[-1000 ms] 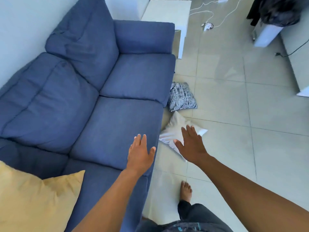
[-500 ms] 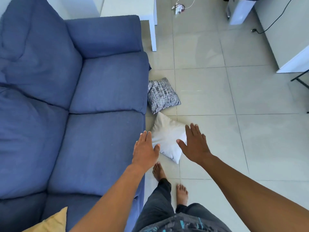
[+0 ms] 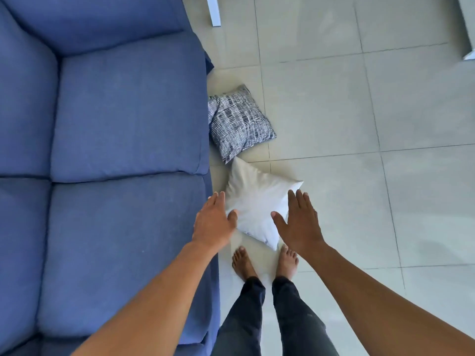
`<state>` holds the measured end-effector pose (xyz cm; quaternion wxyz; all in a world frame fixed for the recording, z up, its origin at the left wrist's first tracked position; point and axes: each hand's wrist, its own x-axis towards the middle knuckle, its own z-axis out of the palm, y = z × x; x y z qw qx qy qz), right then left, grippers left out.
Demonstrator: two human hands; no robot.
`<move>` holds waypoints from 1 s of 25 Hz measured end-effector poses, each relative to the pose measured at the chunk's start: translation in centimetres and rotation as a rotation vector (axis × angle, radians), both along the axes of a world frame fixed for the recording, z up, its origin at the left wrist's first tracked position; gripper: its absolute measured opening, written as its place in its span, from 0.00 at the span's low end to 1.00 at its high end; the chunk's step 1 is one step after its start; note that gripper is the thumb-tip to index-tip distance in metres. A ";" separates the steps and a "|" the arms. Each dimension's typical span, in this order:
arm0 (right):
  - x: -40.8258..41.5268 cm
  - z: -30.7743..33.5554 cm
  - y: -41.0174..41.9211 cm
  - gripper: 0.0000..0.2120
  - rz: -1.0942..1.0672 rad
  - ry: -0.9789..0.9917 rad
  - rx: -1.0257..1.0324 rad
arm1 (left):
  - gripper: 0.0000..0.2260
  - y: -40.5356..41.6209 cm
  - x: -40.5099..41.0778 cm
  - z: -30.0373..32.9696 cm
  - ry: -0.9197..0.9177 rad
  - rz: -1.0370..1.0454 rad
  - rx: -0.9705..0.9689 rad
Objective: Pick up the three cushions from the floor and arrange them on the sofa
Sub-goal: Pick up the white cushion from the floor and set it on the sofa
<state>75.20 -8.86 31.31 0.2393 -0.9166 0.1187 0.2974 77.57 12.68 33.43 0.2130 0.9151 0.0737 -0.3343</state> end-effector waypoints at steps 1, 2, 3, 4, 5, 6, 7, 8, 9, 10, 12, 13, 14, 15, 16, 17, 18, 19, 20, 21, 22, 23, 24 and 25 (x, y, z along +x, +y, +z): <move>1.0 -3.0 0.1 0.38 -0.011 0.020 0.016 | 0.27 -0.2 1.2 -2.4 0.017 0.006 0.007; 2.1 -6.4 -0.1 0.38 -0.023 0.050 0.026 | 0.26 -0.4 2.4 -5.5 0.041 0.026 0.015; 3.1 -9.7 -0.2 0.39 -0.031 0.071 0.029 | 0.25 -0.7 3.5 -8.5 0.063 0.038 0.025; 3.9 -12.3 -0.5 0.39 -0.036 0.075 0.031 | 0.25 -0.8 4.4 -11.1 0.073 0.046 0.036; 4.4 -15.2 -0.9 0.39 -0.045 0.079 0.030 | 0.25 -1.0 5.1 -14.1 0.090 0.062 0.041; 4.9 -18.4 -1.5 0.40 -0.057 0.087 0.020 | 0.26 -1.3 5.8 -17.5 0.109 0.087 0.047; 5.1 -21.4 -2.0 0.40 -0.068 0.086 0.009 | 0.27 -1.5 6.4 -20.7 0.125 0.112 0.057; 5.1 -24.5 -2.6 0.40 -0.077 0.090 -0.001 | 0.28 -1.7 6.8 -23.7 0.145 0.135 0.066; 4.8 -27.3 -3.0 0.41 -0.087 0.111 -0.007 | 0.28 -1.9 7.0 -26.6 0.166 0.162 0.069; 4.4 -30.0 -3.3 0.42 -0.104 0.139 -0.009 | 0.27 -2.0 7.1 -29.3 0.180 0.190 0.068; 3.5 -35.2 -3.8 0.44 -0.153 0.172 0.017 | 0.26 -2.3 7.6 -34.1 0.182 0.246 0.069; 3.3 -36.9 -3.9 0.44 -0.191 0.176 0.035 | 0.25 -2.3 8.0 -35.8 0.177 0.273 0.067; 3.2 -38.9 -4.1 0.45 -0.235 0.187 0.044 | 0.25 -2.1 8.2 -37.7 0.173 0.304 0.066; 3.0 -40.8 -4.4 0.46 -0.302 0.203 0.054 | 0.25 -2.0 8.5 -39.8 0.165 0.332 0.067; 2.9 -42.7 -4.6 0.45 -0.366 0.210 0.063 | 0.25 -1.8 8.7 -41.6 0.157 0.362 0.064; 2.4 -44.2 -4.5 0.45 -0.447 0.244 0.083 | 0.26 -1.5 9.0 -43.4 0.150 0.398 0.057; 1.7 -45.7 -4.4 0.45 -0.527 0.286 0.108 | 0.27 -1.1 9.1 -45.0 0.145 0.442 0.046; 1.9 -46.6 -4.4 0.46 -0.661 0.315 0.154 | 0.28 -0.9 9.4 -46.2 0.143 0.492 0.031; 2.5 -47.3 -4.5 0.47 -0.760 0.293 0.234 | 0.29 -0.6 9.6 -47.3 0.150 0.552 0.000; 2.7 -47.8 -4.5 0.44 -0.854 0.265 0.316 | 0.30 -0.3 9.6 -47.9 0.172 0.607 -0.037; 3.7 -48.4 -4.8 0.40 -0.942 0.278 0.383 | 0.31 -0.3 9.4 -48.4 0.214 0.650 -0.078; 3.4 -48.7 -4.9 0.36 -1.049 0.377 0.432 | 0.32 -0.6 9.1 -48.6 0.268 0.683 -0.120; 3.4 -49.2 -5.6 0.32 -1.056 0.336 0.486 | 0.33 -0.9 8.9 -48.7 0.317 0.704 -0.160; 2.7 -48.8 -6.9 0.28 -1.230 0.381 0.456 | 0.32 -1.6 8.6 -48.5 0.353 0.712 -0.198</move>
